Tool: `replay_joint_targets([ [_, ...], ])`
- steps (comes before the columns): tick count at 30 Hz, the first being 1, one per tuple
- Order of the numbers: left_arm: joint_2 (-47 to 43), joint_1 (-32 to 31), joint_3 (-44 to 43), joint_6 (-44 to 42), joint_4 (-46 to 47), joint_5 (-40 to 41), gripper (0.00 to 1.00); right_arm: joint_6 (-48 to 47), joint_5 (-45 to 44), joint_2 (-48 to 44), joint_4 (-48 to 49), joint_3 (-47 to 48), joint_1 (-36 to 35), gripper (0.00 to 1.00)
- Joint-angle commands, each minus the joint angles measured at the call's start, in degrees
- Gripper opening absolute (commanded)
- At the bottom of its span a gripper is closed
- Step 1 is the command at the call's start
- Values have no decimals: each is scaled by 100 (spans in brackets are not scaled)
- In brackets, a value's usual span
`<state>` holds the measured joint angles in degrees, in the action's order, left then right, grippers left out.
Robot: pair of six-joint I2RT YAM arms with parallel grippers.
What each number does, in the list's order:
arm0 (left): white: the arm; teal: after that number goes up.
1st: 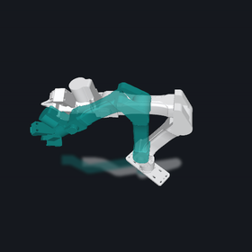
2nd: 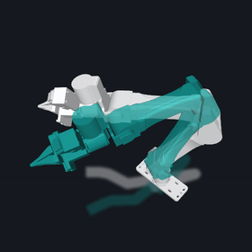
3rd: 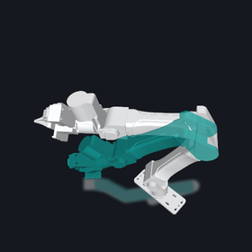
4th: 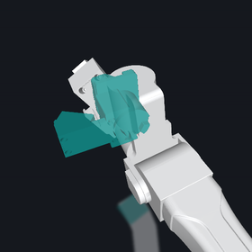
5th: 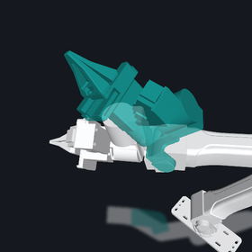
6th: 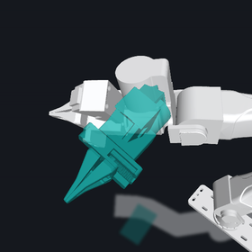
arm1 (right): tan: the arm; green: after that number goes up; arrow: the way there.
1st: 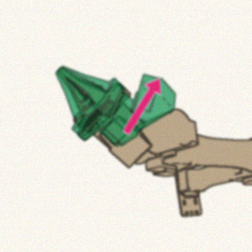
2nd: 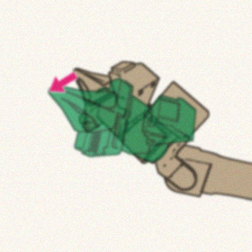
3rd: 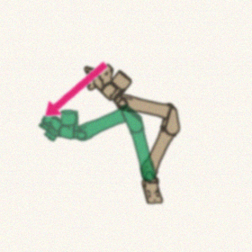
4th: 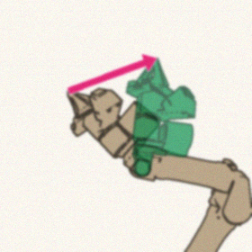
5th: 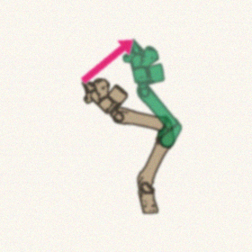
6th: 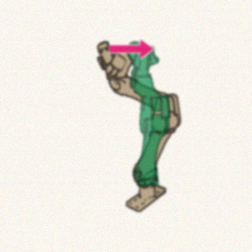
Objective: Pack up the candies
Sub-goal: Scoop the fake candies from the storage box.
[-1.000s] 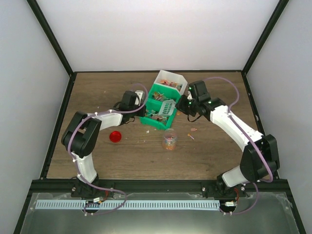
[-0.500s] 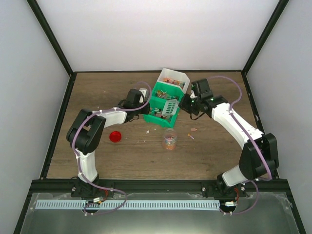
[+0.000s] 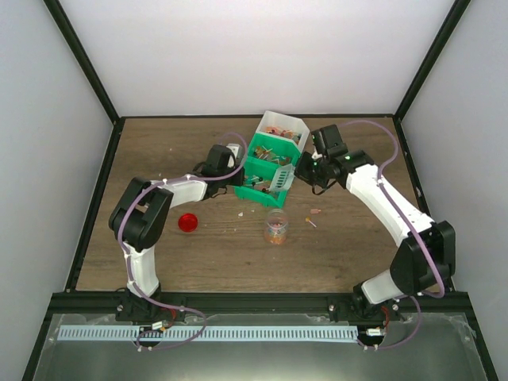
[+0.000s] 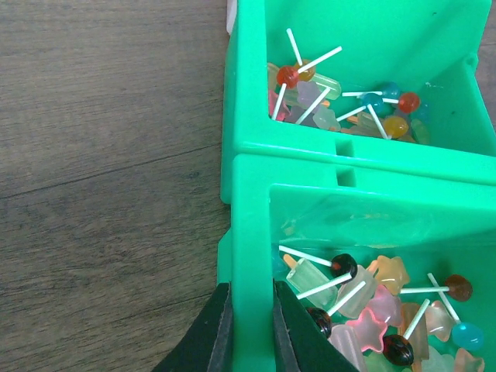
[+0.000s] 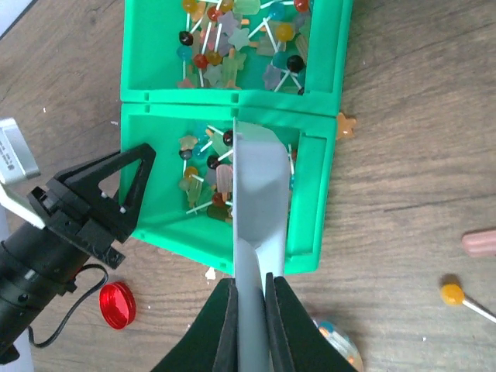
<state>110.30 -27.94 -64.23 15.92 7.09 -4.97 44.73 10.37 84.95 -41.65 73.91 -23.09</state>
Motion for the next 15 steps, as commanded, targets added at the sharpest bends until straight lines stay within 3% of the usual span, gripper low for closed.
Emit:
replay_joint_targets([
  [1,115,-59,-138,11,265,184,4,198,-272,-311,-429,114,-169,1],
  [15,64,-184,-64,-43,271,352,4,457,-918,589,-660,445,-268,1],
])
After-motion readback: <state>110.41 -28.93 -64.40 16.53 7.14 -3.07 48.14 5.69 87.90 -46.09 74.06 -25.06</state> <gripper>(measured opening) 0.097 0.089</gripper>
